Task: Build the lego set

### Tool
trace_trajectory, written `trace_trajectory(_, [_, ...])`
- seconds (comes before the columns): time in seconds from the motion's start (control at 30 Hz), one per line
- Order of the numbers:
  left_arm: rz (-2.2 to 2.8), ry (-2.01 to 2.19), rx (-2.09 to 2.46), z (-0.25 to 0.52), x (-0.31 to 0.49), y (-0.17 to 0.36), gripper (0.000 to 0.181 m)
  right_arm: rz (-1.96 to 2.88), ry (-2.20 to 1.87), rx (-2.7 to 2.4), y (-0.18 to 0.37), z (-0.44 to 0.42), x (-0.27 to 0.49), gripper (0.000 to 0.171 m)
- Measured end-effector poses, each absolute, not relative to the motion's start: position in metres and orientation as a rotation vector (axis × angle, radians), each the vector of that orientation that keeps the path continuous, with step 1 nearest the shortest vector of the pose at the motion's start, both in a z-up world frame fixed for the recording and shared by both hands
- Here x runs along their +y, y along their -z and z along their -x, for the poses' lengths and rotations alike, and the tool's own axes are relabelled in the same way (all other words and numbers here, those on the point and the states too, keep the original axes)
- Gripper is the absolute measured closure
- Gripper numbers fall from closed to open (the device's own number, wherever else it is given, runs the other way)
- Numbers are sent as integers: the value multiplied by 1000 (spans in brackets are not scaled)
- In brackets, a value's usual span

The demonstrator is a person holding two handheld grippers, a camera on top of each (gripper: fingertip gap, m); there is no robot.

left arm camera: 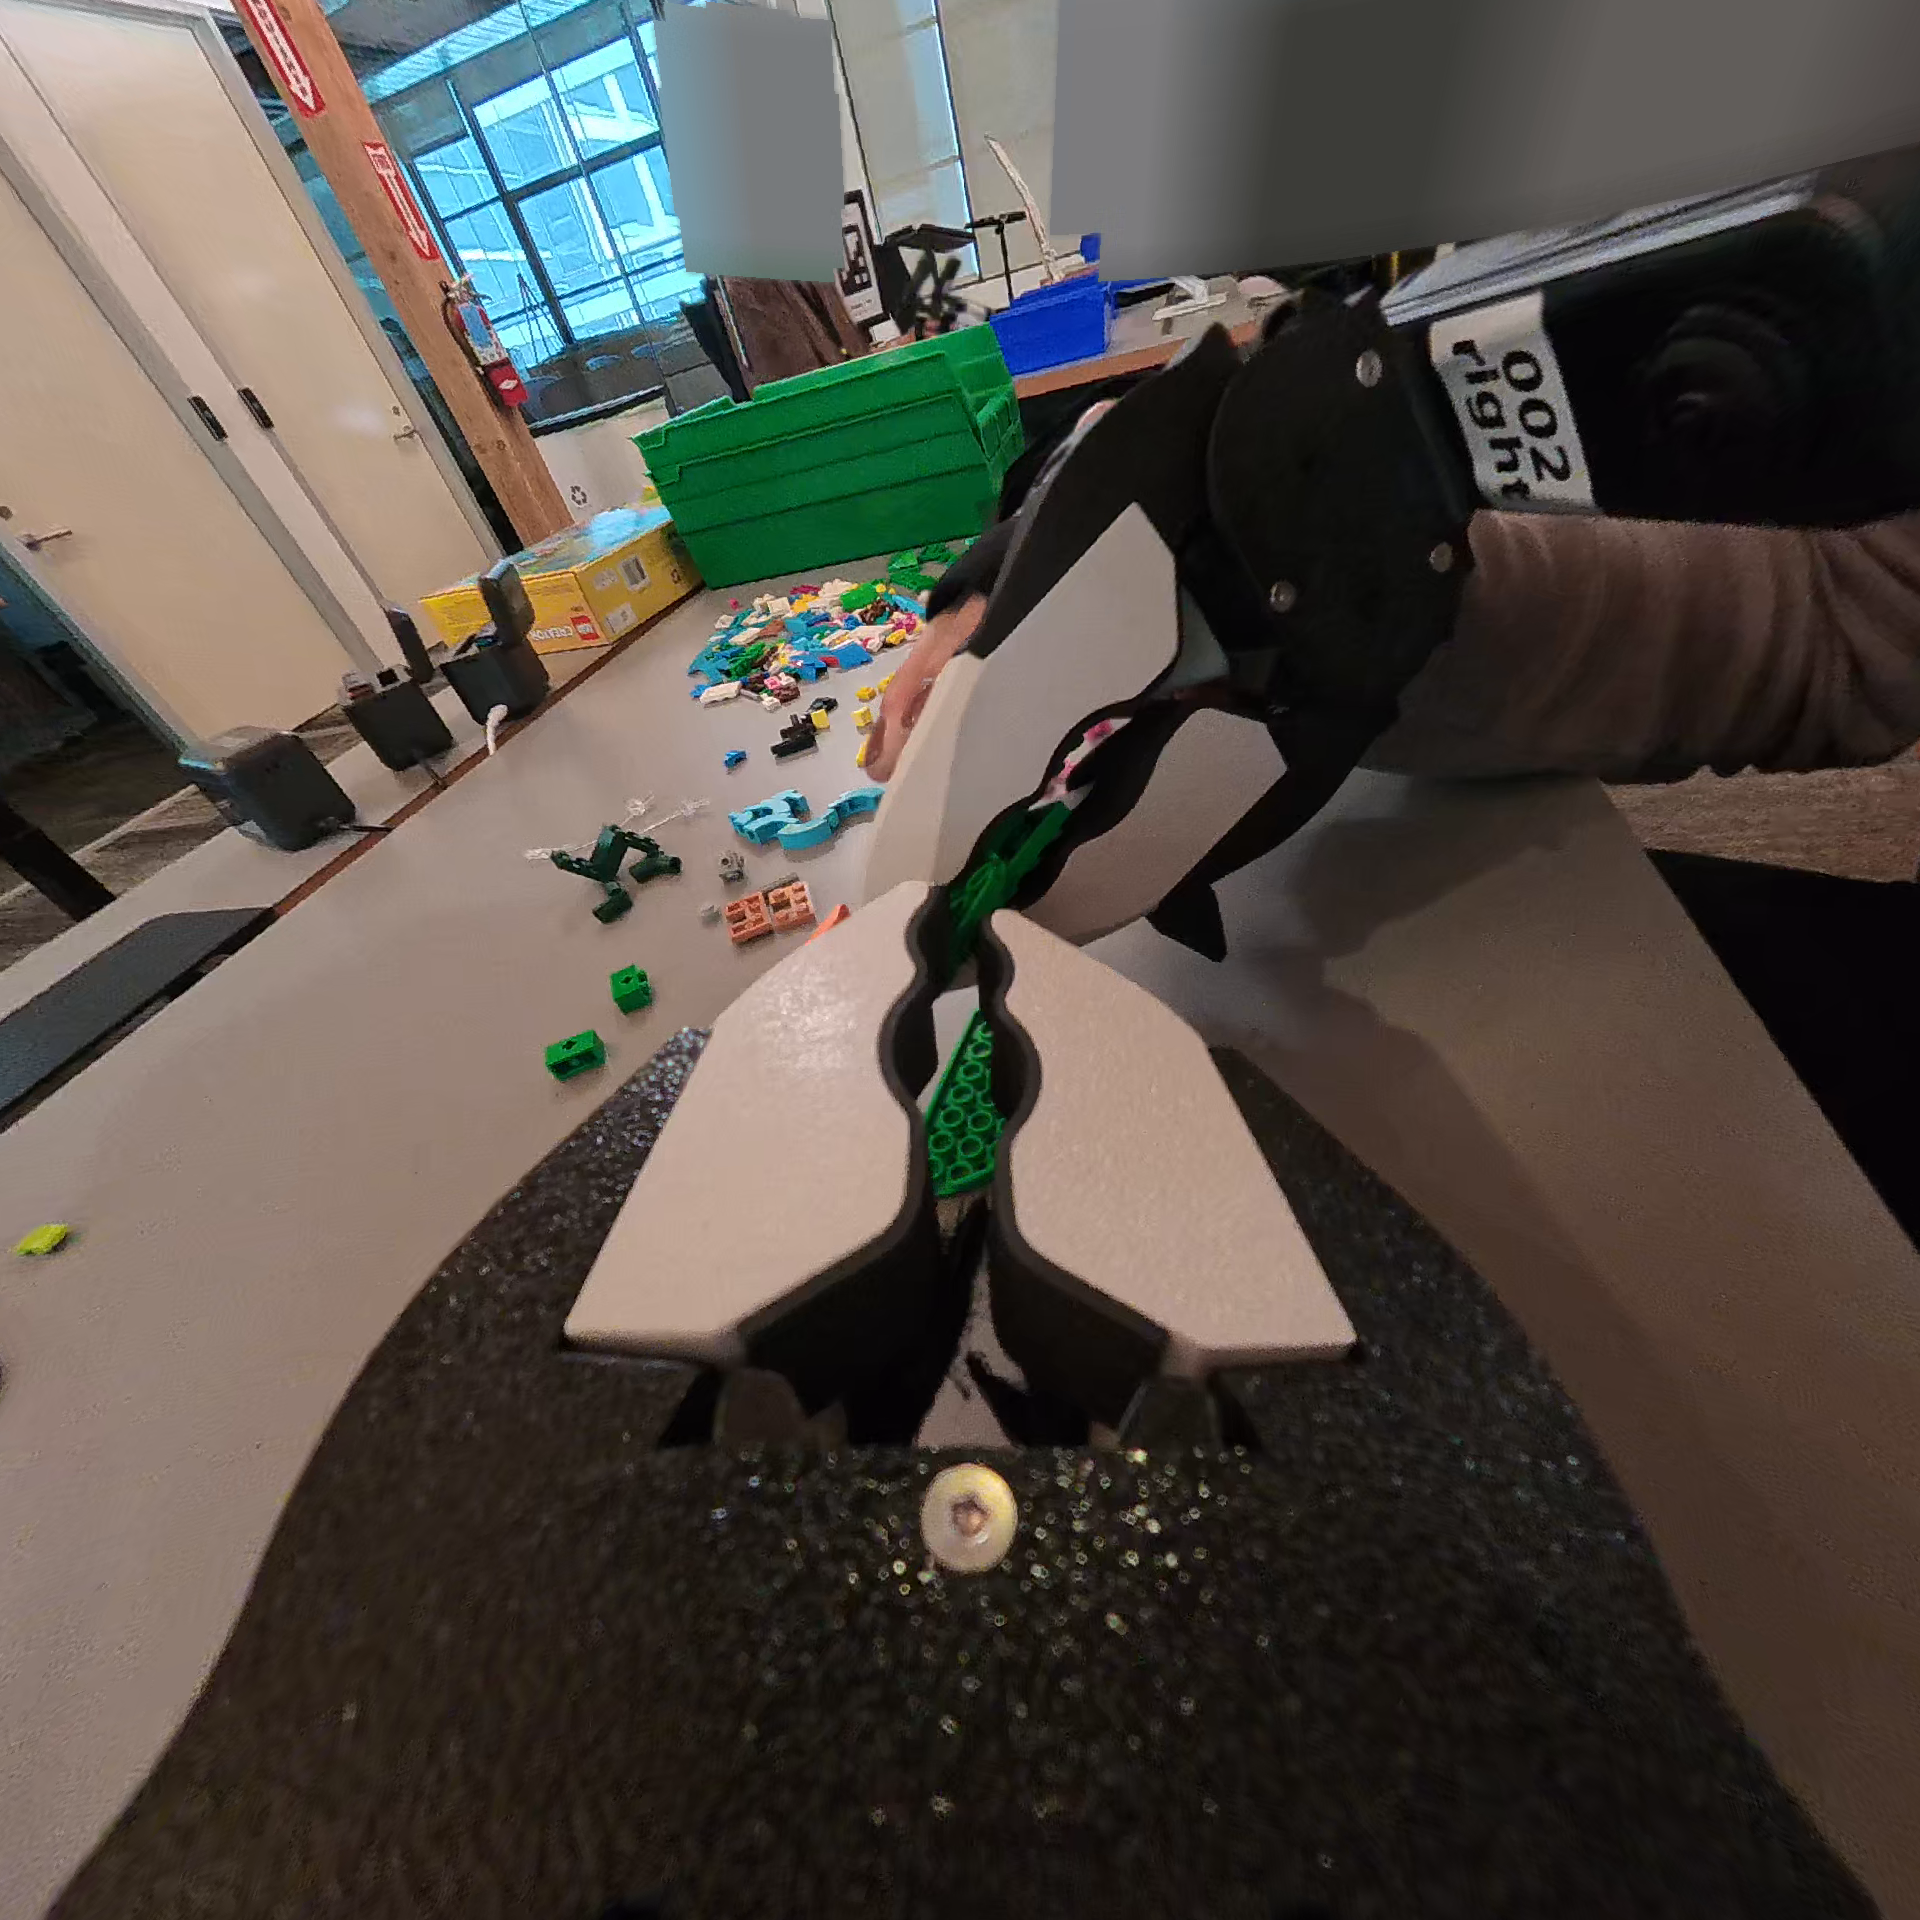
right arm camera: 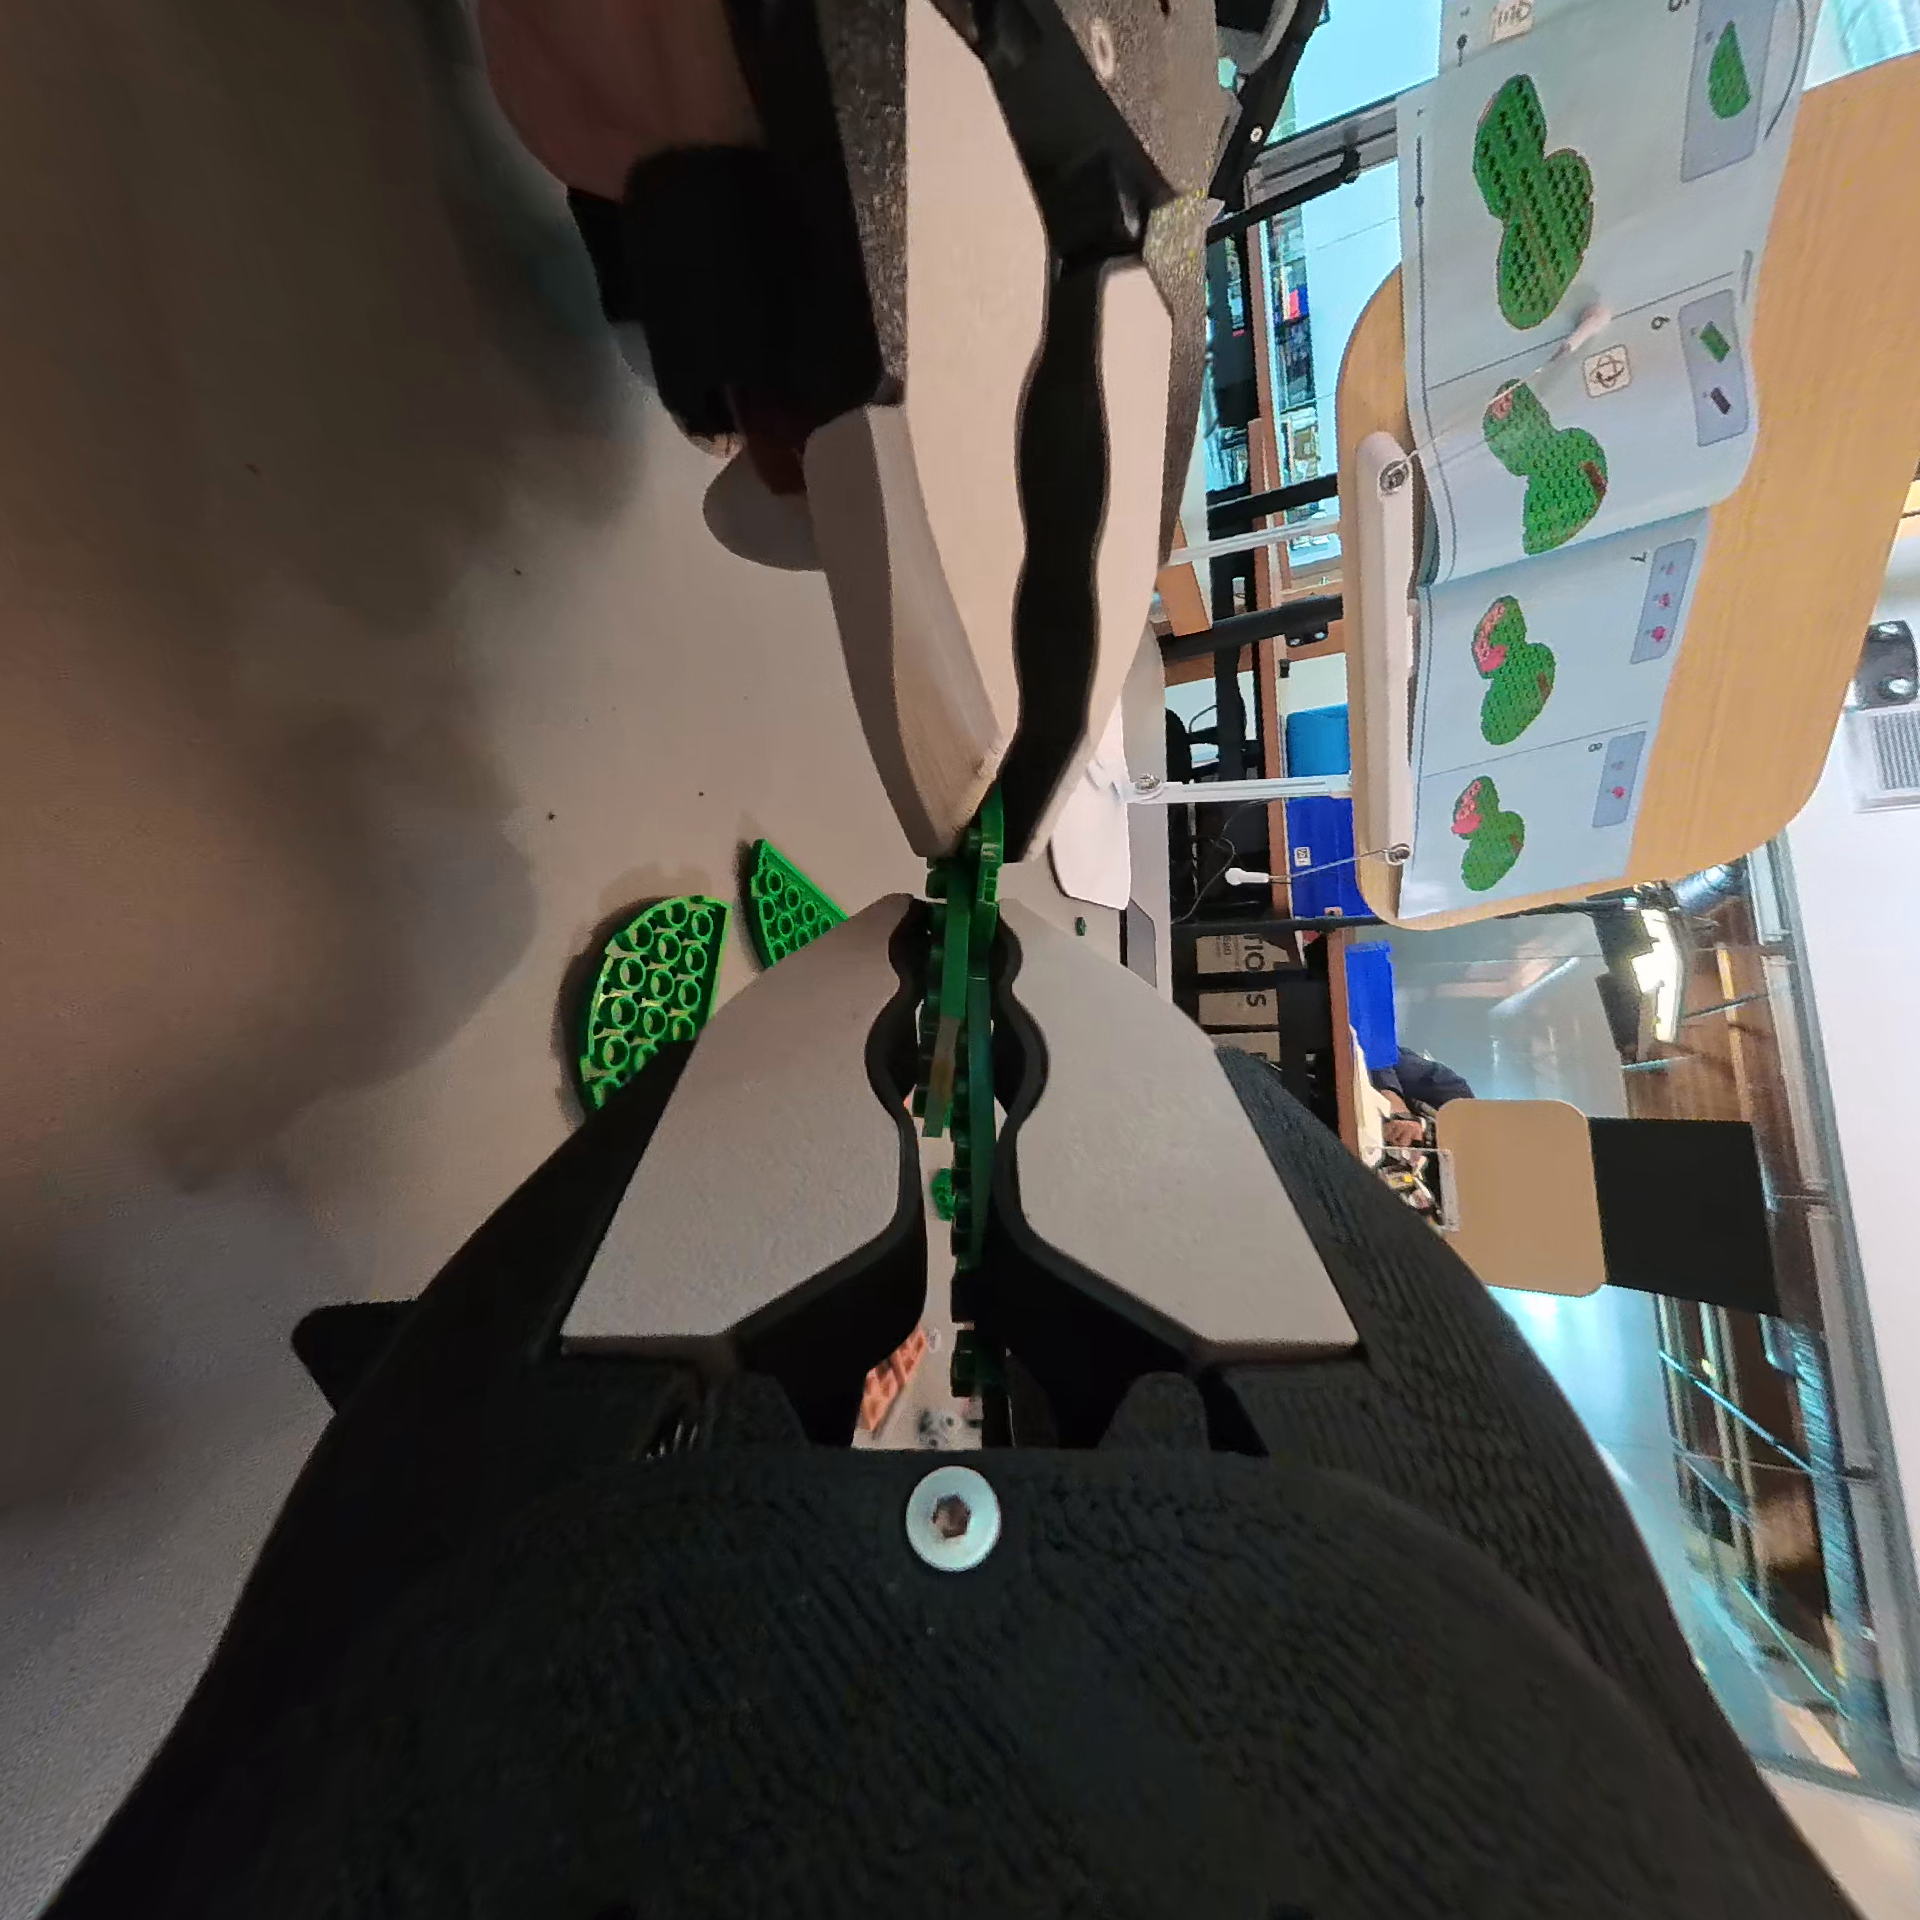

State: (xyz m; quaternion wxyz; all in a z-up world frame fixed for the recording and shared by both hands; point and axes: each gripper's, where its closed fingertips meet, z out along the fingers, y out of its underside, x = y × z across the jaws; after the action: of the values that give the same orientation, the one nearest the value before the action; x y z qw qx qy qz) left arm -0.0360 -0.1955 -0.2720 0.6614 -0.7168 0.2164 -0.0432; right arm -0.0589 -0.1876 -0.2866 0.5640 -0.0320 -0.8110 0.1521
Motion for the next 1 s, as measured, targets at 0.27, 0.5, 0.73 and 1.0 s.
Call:
trace_trajectory(0.27, [1611,199,441,34,-196,268,179,61,-344,-1889,283,58,-188,163])
trace_trajectory(0.5, [1615,205,444,35,-196,269,178,65,-347,-1895,284,58,-188,163])
trace_trajectory(0.73, [1481,13,479,46,-199,250,169,304,-750,-1884,274,61,-192,164])
trace_trajectory(1.0, [1578,314,261,60,-194,259,125,683,-1507,-1798,252,62,-193,164])
